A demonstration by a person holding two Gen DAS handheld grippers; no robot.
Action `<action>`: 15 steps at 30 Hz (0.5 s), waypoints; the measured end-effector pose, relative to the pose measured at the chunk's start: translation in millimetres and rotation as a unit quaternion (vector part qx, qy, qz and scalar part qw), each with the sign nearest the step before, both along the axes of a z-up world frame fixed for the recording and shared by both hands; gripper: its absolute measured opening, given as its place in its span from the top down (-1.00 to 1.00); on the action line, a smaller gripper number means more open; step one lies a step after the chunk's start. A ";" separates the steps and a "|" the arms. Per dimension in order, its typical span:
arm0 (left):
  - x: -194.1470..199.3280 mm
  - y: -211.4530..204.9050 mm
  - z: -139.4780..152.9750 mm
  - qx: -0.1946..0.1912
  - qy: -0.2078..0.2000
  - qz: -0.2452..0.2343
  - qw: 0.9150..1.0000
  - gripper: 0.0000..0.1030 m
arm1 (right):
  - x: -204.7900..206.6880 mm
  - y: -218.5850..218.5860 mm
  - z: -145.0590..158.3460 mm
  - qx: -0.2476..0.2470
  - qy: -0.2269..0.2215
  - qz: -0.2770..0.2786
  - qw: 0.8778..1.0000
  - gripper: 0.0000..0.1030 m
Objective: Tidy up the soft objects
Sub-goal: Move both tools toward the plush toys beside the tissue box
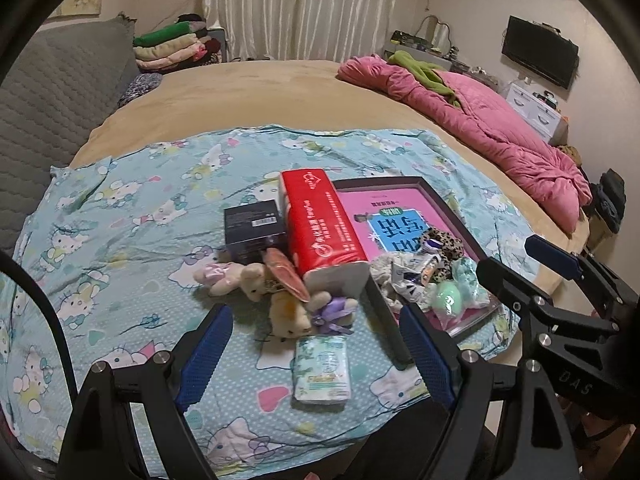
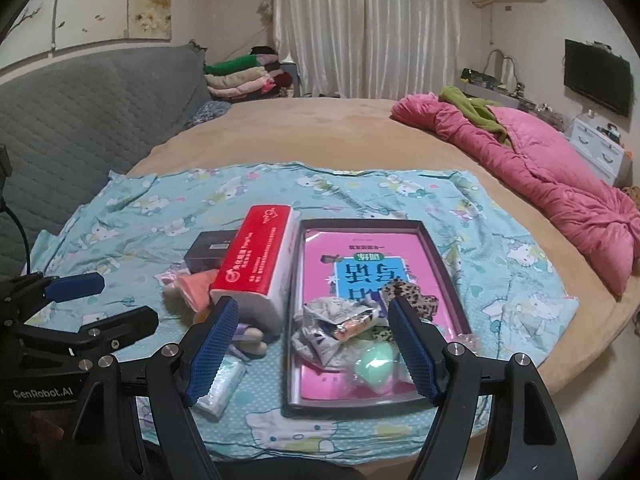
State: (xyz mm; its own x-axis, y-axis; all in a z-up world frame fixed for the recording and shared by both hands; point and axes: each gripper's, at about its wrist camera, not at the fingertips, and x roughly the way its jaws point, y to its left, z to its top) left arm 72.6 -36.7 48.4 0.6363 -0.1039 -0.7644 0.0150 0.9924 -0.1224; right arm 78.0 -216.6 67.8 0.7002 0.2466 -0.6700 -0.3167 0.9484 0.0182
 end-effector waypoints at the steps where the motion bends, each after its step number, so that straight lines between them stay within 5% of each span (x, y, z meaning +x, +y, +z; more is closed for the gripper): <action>1: 0.0 3.4 -0.4 -0.001 0.000 0.002 1.000 -0.65 | -0.5 1.8 0.1 -0.001 0.000 0.001 1.000 -0.52; 15: 1.2 54.6 -21.5 -0.010 0.013 0.050 0.999 -0.65 | -0.9 35.9 -12.5 -0.026 0.010 0.035 0.999 -0.52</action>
